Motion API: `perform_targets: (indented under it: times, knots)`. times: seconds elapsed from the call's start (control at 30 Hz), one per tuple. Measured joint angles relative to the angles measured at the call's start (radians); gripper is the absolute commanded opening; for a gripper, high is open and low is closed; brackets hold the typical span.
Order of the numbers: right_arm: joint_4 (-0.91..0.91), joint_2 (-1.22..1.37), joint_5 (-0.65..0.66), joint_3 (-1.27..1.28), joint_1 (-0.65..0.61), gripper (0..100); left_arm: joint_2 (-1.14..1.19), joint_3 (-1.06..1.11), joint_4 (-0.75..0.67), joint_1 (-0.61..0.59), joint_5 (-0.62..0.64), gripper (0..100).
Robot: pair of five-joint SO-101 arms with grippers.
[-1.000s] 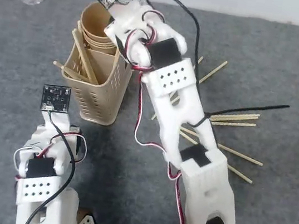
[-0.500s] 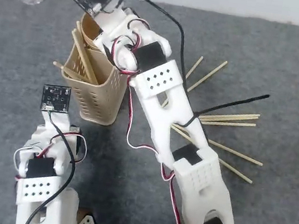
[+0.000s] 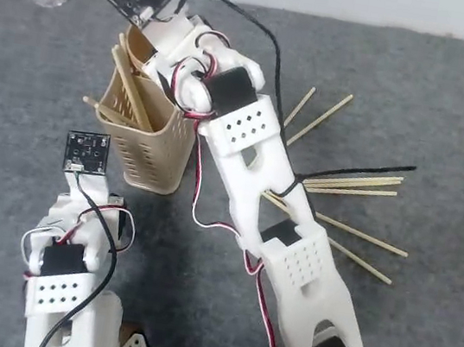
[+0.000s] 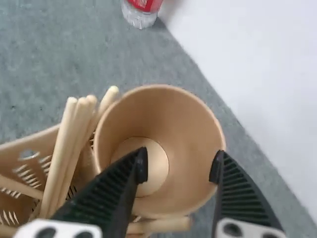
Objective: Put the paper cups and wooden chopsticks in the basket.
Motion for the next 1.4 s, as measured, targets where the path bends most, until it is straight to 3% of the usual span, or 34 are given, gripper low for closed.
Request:
perform_targets:
  times: [0.23,0.37,0.5,0.67,0.8,0.93,1.07,1.4]
  knots:
    - [0.133,-0.132,0.003,-0.216,0.014,22.6,0.0,0.0,0.0,0.0,0.0,7]
    - [0.221,-0.311,0.015,-0.241,0.123,22.6,0.0,0.0,0.0,0.0,0.0,7]
    - [0.304,-0.43,0.018,-0.241,0.331,22.6,0.0,0.0,0.0,0.0,0.0,7]
    - [0.327,-0.454,0.026,-0.239,0.71,22.6,0.0,0.0,0.0,0.0,0.0,7]
    - [0.327,-0.376,0.089,-0.239,1.013,22.6,0.0,0.0,0.0,0.0,0.0,7]
    - [0.321,-0.235,0.189,-0.239,1.229,19.8,0.0,0.006,0.0,0.0,0.0,7]
    - [0.275,-0.097,0.284,-0.239,1.384,0.2,0.0,0.006,0.0,0.0,0.0,7]
    - [0.183,0.193,0.443,-0.238,1.579,0.7,0.0,0.006,0.0,0.0,0.0,7]
